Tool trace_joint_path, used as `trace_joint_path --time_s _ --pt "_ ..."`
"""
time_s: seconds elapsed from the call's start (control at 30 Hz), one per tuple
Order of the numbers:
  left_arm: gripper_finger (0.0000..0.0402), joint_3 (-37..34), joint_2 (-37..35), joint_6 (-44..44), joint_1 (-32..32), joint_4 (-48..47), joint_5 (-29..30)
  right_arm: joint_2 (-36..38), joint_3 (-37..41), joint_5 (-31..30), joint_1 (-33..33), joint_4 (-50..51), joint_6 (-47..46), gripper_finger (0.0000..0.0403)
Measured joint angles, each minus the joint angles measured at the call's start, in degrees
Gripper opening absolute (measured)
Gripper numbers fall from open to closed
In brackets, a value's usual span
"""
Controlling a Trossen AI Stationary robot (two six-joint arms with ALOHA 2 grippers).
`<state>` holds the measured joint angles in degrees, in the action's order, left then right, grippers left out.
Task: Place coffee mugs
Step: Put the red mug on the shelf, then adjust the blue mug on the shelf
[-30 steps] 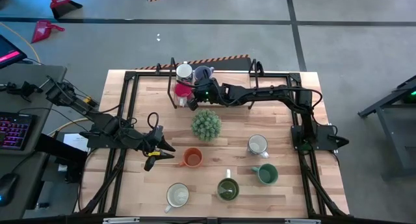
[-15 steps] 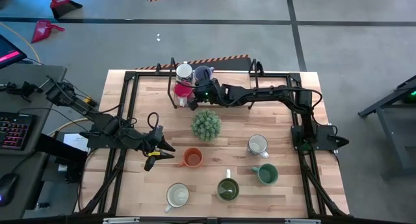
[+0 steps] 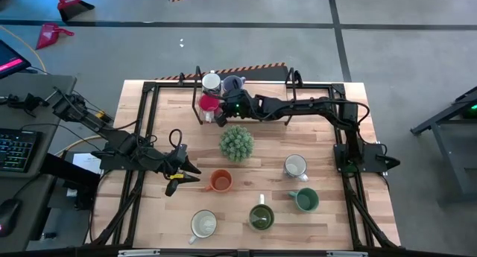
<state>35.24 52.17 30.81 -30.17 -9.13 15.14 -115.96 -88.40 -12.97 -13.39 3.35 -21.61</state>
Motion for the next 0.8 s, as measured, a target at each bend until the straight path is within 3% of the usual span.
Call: trace_joint_path --time_s 0.27,0.47,0.6,0.8 --pt "0.0121 0.0 0.0 0.0 0.0 0.0 0.0 0.0 0.0 1.1 -0.1 -0.4 0.0 0.0000" --pt "0.0121 0.0 0.0 0.0 0.0 0.0 0.0 0.0 -0.2 -2.2 0.4 -1.6 0.2 0.0000" --pt "0.0121 0.0 0.0 0.0 0.0 0.0 0.0 0.0 -3.0 -11.1 0.8 2.5 2.5 0.0000" --pt "0.0121 0.0 0.0 0.4 0.0 0.0 0.0 0.1 -10.4 -20.4 -0.1 18.2 3.0 0.0000"
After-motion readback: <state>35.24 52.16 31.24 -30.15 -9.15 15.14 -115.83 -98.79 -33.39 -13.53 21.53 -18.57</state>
